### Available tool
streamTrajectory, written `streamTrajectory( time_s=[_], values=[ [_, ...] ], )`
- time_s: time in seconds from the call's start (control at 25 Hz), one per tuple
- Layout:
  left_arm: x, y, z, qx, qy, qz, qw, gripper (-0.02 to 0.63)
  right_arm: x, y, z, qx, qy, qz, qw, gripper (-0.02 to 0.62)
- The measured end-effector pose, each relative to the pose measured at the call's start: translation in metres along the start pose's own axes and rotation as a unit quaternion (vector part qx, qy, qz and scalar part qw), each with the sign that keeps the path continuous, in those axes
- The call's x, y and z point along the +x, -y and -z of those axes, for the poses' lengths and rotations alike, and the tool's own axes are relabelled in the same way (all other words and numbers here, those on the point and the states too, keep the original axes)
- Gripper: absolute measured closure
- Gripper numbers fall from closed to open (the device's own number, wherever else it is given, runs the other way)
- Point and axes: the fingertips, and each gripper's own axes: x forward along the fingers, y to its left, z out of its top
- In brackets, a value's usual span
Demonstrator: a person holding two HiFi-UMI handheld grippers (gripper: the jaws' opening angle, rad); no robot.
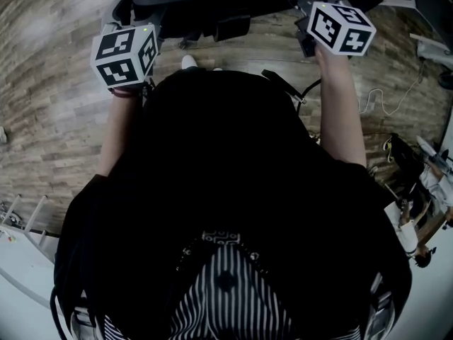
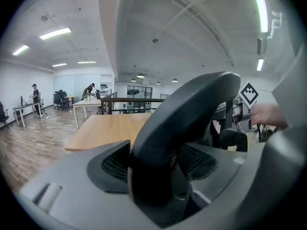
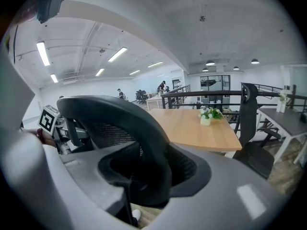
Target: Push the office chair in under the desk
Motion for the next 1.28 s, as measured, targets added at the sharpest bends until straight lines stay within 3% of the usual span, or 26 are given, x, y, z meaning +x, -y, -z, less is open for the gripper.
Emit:
streamTrajectory(
  time_s=[0.16,0.64,1.28],
  values=[
    [0.021,-0.014,-0.005,0.015,0.005,0.007,0.9999,0.299,0.020,0.007,-0.008,-0.029,-0.020,0.010,0.999,0.425],
    [0.062,-0.057,-0.027,0.040,0.013,0.036,0.9985,0.316,0.066,0.015,-0.033,-0.033,-0.034,0.046,0.998,0.431],
    [0.100,-0.109,-0.050,0.050,0.010,0.055,0.9972,0.318,0.114,0.014,-0.062,-0.004,-0.015,0.059,0.998,0.433]
  ],
)
